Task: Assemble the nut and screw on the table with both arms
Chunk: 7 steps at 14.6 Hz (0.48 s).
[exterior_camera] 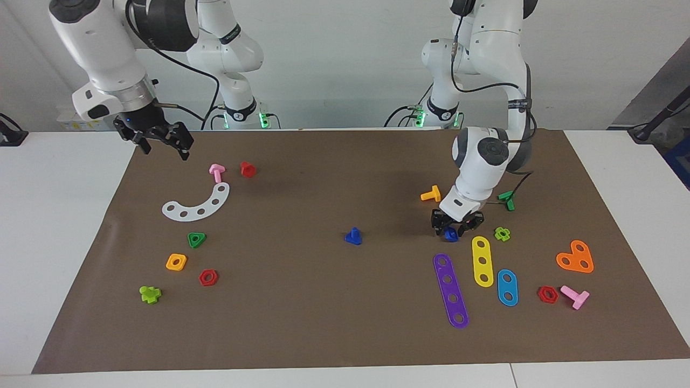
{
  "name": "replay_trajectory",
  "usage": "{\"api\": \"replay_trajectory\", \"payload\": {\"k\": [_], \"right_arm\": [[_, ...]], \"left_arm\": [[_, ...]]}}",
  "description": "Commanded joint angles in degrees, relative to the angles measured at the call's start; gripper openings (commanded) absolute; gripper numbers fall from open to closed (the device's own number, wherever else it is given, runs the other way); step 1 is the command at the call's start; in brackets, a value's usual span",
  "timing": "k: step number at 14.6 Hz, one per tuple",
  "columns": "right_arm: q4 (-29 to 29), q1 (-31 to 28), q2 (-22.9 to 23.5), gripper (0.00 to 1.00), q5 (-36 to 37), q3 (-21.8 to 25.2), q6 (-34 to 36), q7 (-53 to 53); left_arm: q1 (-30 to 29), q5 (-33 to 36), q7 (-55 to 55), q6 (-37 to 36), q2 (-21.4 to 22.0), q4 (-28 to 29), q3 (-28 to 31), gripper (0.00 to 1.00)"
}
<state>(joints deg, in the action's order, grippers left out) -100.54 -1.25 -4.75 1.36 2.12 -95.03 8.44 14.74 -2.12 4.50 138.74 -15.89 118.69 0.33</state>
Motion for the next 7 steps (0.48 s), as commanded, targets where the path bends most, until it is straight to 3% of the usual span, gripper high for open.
{"api": "replay_trajectory", "payload": {"k": [1, 3, 7], "right_arm": [[3.13, -0.95, -0.27, 1.0, -1.27, -0.54, 1.59, -1.41], [7.72, -1.12, 2.1, 1.0, -1.36, -0.54, 2.92, -1.32], [9.13, -1.38, 2.64, 1.0, -0.84, -0.54, 3.97, -1.32]], "left_arm": [[0.2, -0.86, -0.11, -3.27, -0.1, -2.84, 0.28, 0.77], [0.11, -0.86, -0.11, -5.4, -0.28, -4.6, 0.28, 0.77], [-0.15, -0.86, -0.02, -3.65, -0.72, -2.94, 0.28, 0.73]]}}
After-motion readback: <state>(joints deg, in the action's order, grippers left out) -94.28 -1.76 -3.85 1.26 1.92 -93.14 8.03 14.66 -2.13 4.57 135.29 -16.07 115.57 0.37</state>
